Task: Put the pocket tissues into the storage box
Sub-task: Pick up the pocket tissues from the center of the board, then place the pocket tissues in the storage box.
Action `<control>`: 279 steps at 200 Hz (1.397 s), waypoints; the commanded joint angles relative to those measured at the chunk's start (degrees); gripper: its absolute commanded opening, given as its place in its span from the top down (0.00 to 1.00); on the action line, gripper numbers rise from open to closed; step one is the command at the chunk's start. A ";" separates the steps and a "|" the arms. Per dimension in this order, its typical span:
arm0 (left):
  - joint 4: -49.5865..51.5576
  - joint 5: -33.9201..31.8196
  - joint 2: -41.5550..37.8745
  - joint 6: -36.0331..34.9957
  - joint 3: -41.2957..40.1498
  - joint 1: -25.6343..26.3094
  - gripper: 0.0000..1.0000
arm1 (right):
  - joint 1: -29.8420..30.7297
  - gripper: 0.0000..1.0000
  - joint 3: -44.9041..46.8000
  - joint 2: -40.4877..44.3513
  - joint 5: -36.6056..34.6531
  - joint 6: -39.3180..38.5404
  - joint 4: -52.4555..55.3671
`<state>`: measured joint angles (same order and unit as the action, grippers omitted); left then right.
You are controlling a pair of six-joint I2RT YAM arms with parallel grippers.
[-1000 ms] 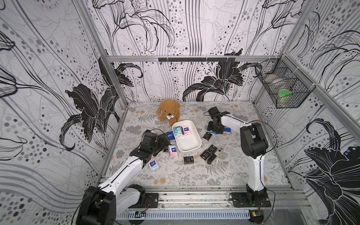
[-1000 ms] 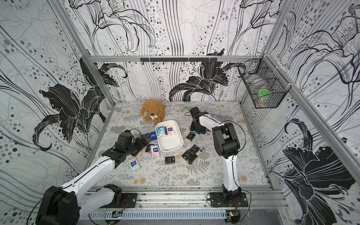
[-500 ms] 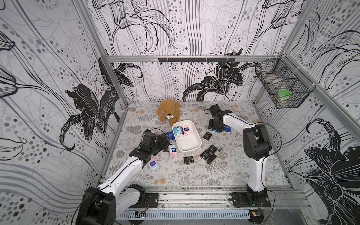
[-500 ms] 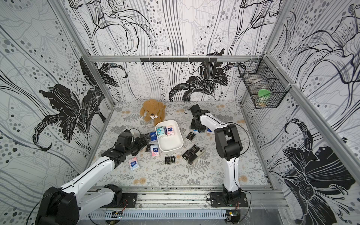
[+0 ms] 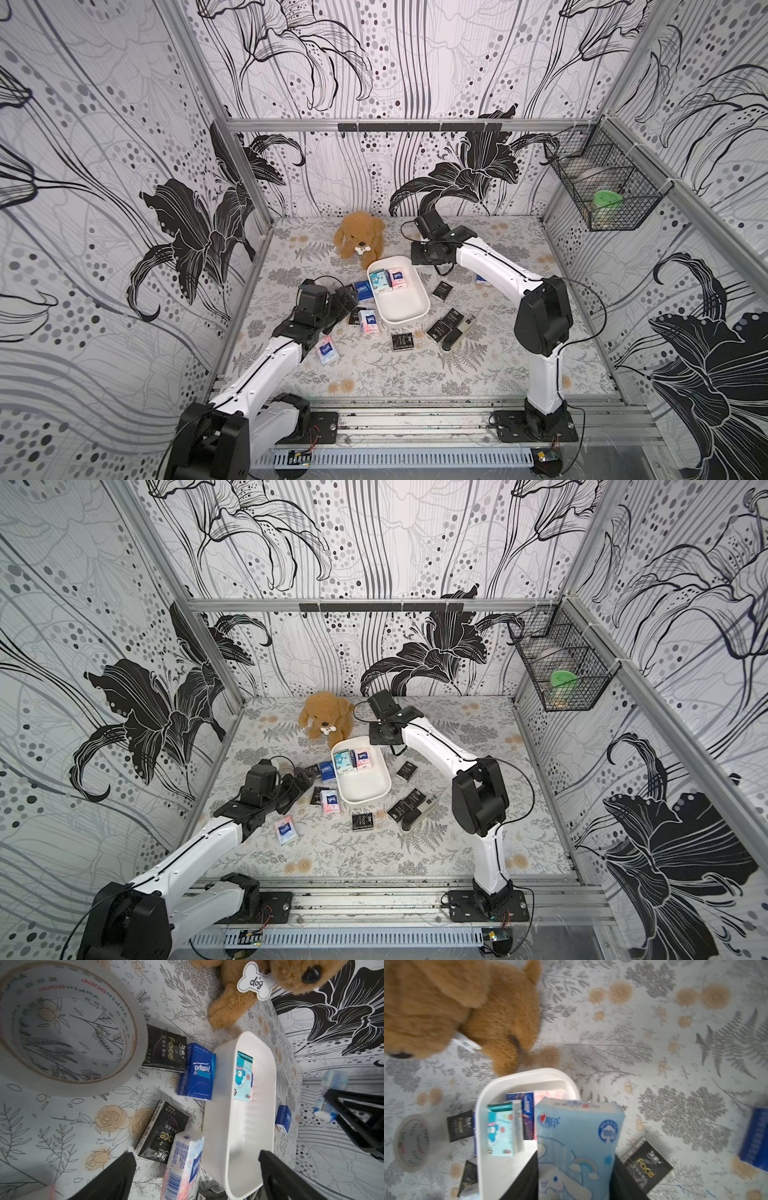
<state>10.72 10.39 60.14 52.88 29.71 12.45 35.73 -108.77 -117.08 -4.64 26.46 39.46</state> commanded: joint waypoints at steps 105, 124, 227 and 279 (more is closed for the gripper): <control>3.80 1.07 -8.19 -1.27 -4.31 -4.47 0.03 | 2.42 0.50 -10.16 -14.01 6.32 -5.51 3.52; 5.03 1.03 -8.34 -2.14 -2.69 -4.45 0.03 | 2.42 0.50 -10.50 -15.47 5.85 -5.03 3.60; 5.06 1.90 -8.17 -2.44 -1.33 -4.46 0.03 | 2.40 0.37 -13.40 -17.31 5.37 -4.58 3.52; 1.92 5.18 -5.37 -1.76 -0.37 -4.51 0.03 | 2.33 0.24 -8.90 -10.03 2.12 -4.65 1.50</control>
<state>15.99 13.17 53.39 51.16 27.97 8.21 38.17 -119.68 -133.84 0.16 21.58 41.98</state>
